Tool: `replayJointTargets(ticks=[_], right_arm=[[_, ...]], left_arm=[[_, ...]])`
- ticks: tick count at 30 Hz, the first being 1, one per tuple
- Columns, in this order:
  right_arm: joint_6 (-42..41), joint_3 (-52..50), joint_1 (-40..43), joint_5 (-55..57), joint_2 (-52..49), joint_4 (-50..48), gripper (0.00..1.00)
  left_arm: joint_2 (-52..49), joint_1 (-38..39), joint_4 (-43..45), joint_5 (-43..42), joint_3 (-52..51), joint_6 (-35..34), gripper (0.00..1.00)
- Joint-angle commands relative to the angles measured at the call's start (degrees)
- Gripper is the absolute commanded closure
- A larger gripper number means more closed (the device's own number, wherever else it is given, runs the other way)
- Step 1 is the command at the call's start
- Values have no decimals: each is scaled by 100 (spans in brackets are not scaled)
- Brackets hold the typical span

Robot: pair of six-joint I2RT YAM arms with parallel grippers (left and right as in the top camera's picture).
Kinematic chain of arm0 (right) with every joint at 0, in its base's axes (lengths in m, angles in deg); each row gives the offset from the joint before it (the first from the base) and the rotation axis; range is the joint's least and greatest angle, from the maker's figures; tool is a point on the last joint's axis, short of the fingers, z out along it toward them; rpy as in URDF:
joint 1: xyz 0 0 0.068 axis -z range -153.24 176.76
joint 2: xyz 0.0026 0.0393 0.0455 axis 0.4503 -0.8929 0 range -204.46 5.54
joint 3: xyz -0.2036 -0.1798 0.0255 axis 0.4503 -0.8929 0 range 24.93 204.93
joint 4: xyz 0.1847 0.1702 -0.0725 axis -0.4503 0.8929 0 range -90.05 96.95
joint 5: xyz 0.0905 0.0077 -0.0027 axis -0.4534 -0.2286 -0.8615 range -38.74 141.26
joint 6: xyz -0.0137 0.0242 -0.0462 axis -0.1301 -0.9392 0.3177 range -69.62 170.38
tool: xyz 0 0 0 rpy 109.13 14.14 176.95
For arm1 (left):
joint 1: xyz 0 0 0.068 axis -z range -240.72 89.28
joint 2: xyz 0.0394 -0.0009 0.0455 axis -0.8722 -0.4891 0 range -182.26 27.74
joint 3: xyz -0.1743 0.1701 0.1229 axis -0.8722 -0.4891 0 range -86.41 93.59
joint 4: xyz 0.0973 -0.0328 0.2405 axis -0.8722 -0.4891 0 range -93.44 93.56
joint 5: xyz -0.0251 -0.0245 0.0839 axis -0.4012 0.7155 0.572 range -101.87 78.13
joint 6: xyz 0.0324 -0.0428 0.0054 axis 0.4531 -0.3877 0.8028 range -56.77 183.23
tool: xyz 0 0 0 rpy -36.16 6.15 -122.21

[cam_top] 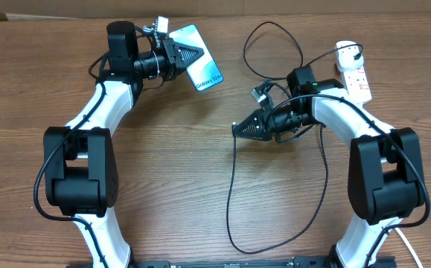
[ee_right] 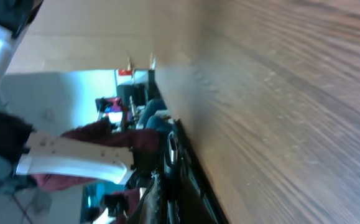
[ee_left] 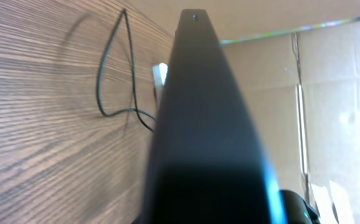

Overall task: Plug charger to phone and switch on socket
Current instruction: 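Carry the cable tip with the right gripper toward the phone's bottom port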

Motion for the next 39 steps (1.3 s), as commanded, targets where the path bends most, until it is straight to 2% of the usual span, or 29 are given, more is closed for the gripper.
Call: replayJointTargets(ticks=[1, 9, 19, 29, 39], right_arm=[[455, -33, -125, -396, 188, 33, 96], [505, -33, -446, -433, 190, 68, 96], [568, 90, -564, -389, 551, 68, 96], [560, 111, -503, -356, 597, 48, 96], [433, 111, -382, -826, 597, -24, 96]], left_arm=[[44, -11, 35, -479, 90, -81, 96], [44, 17, -164, -682, 90, -122, 96], [44, 20, -1001, -715, 90, -302, 96], [44, 20, -1014, -1495, 90, -367, 96], [44, 28, -1029, -1759, 90, -448, 96]])
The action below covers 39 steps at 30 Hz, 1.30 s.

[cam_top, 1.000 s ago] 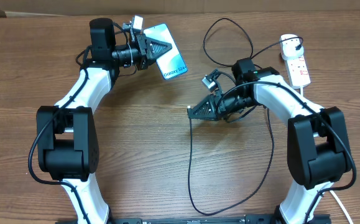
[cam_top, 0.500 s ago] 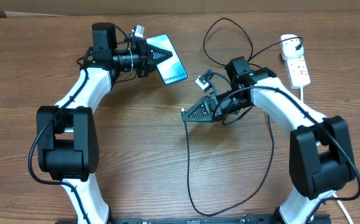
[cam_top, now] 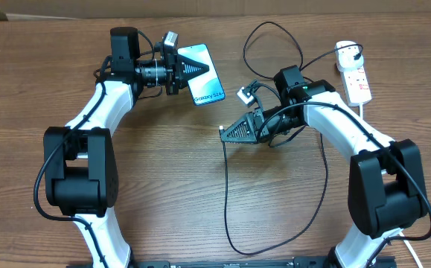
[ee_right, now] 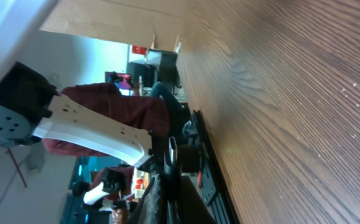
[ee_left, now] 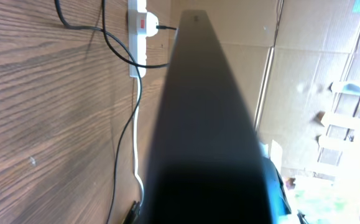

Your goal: Plug charger to phone and switch on socket

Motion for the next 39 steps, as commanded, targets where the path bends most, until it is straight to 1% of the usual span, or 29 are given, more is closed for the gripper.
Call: replayJointTargets(ticks=[1, 9, 17, 31, 39], right_arm=[[-22, 111, 52, -367, 157, -68, 96], [-608, 111, 52, -407, 157, -492, 96], [-636, 111, 63, -387, 157, -612, 96], [-1414, 111, 66, -297, 157, -1311, 96], [-1526, 111, 66, -278, 157, -1412, 96]], left_arm=[[44, 35, -2, -352, 90, -103, 96], [44, 210, -57, -341, 90, -101, 96], [44, 238, -72, -348, 90, -101, 96], [44, 243, -105, -372, 90, -98, 96], [44, 275, -105, -455, 90, -85, 96]])
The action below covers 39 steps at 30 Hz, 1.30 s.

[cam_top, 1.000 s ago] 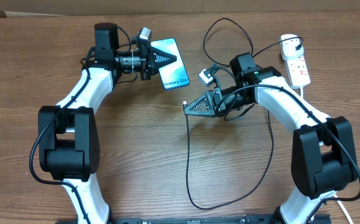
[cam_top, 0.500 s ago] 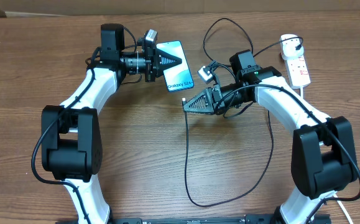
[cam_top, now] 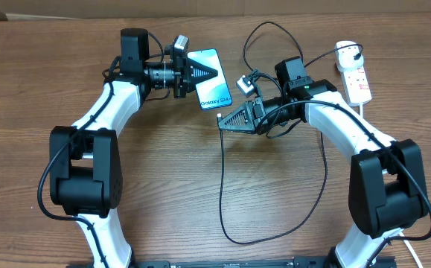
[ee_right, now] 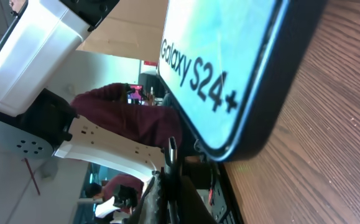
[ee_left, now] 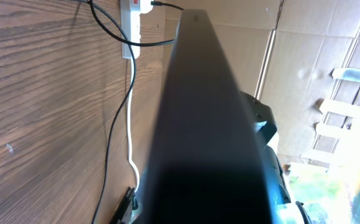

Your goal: Plug charger to phone and switch on socket

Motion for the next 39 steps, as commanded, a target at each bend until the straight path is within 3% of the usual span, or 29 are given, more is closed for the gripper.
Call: replayJointTargets(ticks=[1, 39], right_arm=[[-83, 111, 33, -59, 157, -35, 96], [-260, 111, 33, -85, 157, -225, 96]], left_arm=[[44, 63, 26, -332, 90, -55, 96], [44, 136, 7, -352, 90, -11, 96]])
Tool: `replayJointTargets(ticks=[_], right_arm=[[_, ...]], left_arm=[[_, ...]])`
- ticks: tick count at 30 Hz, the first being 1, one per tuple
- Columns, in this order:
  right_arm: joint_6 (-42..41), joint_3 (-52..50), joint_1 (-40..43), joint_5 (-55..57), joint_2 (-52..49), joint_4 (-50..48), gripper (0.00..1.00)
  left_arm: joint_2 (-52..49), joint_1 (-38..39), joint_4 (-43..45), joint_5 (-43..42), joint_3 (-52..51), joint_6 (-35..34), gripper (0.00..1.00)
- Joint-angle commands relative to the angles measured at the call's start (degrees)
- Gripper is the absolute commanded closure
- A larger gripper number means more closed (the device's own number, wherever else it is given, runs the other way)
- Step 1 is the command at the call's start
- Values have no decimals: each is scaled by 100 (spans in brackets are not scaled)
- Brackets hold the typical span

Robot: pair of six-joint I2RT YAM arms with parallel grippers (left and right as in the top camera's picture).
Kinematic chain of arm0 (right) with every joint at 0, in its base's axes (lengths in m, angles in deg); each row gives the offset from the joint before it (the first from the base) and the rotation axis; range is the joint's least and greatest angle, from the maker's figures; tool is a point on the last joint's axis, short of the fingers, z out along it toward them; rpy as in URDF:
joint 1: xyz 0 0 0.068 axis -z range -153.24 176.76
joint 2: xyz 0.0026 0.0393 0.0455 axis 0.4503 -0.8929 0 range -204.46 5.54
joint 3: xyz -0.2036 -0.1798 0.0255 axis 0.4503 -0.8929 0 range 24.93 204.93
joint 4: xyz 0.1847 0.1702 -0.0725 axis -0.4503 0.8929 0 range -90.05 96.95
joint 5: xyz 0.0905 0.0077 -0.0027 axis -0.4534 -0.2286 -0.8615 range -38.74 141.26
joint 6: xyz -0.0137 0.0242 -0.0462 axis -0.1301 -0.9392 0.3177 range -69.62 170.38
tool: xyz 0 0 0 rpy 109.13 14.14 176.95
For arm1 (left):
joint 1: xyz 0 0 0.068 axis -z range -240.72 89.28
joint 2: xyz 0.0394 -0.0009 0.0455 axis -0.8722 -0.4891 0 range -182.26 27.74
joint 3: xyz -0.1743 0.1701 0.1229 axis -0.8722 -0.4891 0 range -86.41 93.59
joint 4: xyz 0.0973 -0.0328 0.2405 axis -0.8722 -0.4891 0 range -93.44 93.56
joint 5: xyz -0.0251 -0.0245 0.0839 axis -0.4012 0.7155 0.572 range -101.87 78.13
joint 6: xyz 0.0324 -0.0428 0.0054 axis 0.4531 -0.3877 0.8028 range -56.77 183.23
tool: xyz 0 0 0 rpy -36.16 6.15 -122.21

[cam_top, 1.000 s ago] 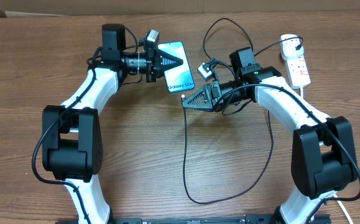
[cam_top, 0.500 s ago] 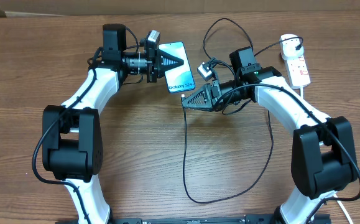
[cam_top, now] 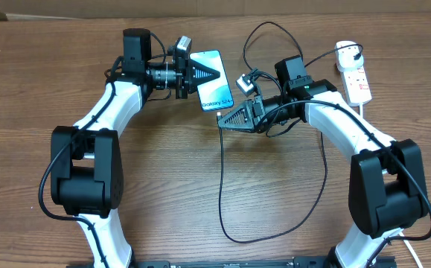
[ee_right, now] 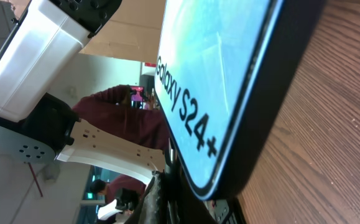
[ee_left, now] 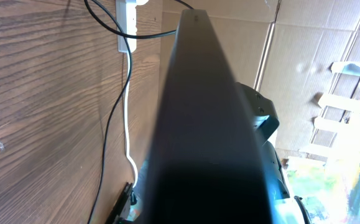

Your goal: Plug charger to phone and switch on socket

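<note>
My left gripper is shut on the phone, holding it on edge above the table, lit screen reading "Galaxy S24+". In the left wrist view the phone's dark edge fills the middle. My right gripper is shut on the charger plug, whose tip sits at the phone's lower end; whether it is seated is hidden. The black charger cable loops down the table and back to the white socket strip at the far right.
The cable also curls in a loop behind the right arm, between the phone and the socket strip. Cardboard walls stand beyond the table's far edge. Bare wooden table lies in the front half.
The phone and the plug have come slightly closer together. In the right wrist view the phone looms larger and the plug tip now meets its lower edge.
At first my left gripper held the phone at the back left and my right gripper held the plug at mid-table, well apart. Both then stood closer to the middle. Later the plug was just below the phone's end, and now touches it.
</note>
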Motion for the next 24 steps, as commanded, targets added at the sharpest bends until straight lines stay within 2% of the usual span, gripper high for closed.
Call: replayJointTargets(ticks=[1, 24], right_arm=[[-114, 111, 33, -81, 155, -85, 96], [-173, 109, 33, -52, 155, -199, 96]], left_arm=[[44, 55, 11, -260, 90, -13, 96], [44, 59, 9, -417, 90, -17, 96]])
